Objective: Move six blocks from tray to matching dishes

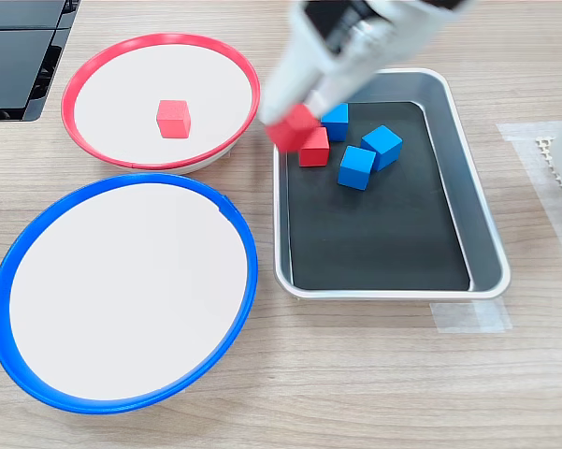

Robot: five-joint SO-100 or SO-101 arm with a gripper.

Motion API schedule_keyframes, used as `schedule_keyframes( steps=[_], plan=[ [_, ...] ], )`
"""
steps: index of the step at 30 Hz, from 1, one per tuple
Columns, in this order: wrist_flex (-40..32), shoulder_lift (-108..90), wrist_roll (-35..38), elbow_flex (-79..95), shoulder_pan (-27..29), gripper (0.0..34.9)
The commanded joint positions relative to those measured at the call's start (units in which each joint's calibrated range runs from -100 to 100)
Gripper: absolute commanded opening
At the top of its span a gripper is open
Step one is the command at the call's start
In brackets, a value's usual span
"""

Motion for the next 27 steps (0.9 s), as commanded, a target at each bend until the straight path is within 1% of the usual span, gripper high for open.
schedule_keyframes(
  steps=[1, 4, 6, 7, 9, 10, 12, 15, 16, 17, 19, 20, 21, 24, 26, 27],
  plan=[
    [-0.8, 16.0, -6.4, -22.5, 3.1, 0.2],
    [-1.8, 24.0, -7.1, -30.4, 4.6, 0.2],
    [-4.1, 28.0, -6.3, -32.7, 5.2, 0.3],
    [-5.7, 29.1, -6.0, -32.8, 5.4, 1.6],
    [-7.9, 30.1, -4.3, -31.6, 5.5, 12.7],
    [-9.0, 30.1, -3.8, -30.6, 5.5, 16.3],
    [-9.7, 29.5, -2.9, -28.8, 5.5, 21.0],
    [-8.7, 26.6, -2.7, -26.0, 5.5, 19.5],
    [-7.2, 24.1, -2.7, -23.9, 5.4, 17.2],
    [-5.3, 21.8, -2.5, -21.9, 5.4, 13.8],
    [-2.0, 18.1, -2.3, -18.5, 5.4, 10.3],
    [-0.1, 16.0, -2.1, -16.3, 5.4, 5.3],
    [4.7, 9.5, -0.6, -9.0, 5.2, 1.6],
    [7.1, 2.8, 1.8, -0.2, 4.7, 1.3],
    [7.9, -1.2, 4.8, 4.9, 3.9, 1.7],
    [8.0, -2.8, 6.3, 6.8, 3.7, 2.6]
  ],
)
